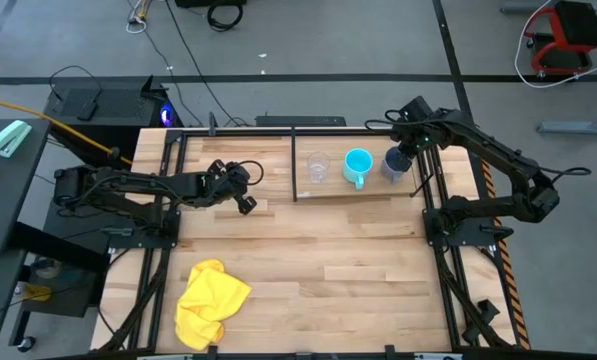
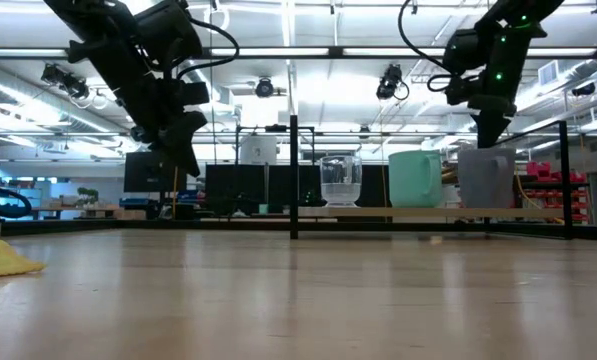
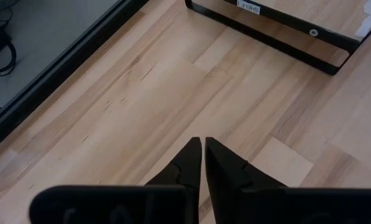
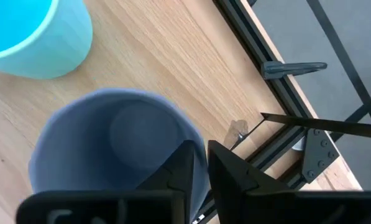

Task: Stack small to large cups/mugs on shelf
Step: Put the blue mug on the shelf

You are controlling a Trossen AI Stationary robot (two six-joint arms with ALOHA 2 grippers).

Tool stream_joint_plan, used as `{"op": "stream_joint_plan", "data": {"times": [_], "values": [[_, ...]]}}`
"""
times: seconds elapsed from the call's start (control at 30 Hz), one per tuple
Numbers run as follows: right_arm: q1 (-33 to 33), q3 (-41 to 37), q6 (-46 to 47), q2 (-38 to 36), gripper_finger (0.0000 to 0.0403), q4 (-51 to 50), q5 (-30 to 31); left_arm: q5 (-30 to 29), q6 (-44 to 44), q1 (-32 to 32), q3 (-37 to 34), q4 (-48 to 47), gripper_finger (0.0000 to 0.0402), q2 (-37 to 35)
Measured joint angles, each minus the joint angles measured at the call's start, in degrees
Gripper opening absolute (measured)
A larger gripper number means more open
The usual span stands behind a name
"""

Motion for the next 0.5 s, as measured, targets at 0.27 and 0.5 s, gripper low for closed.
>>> {"op": "stream_joint_plan", "data": {"times": [0.27,0.5], "values": [[0.0,0.0,0.48,0.0,0.0057,2.79,-0.17,0.0,-0.04,0.0,-0.01,0.15,0.0013,0.0],[0.17,0.0,2.73,-0.3,0.0058,4.06,3.15,-0.02,-0.04,0.0,-0.01,0.26,0.0017,0.0]]}}
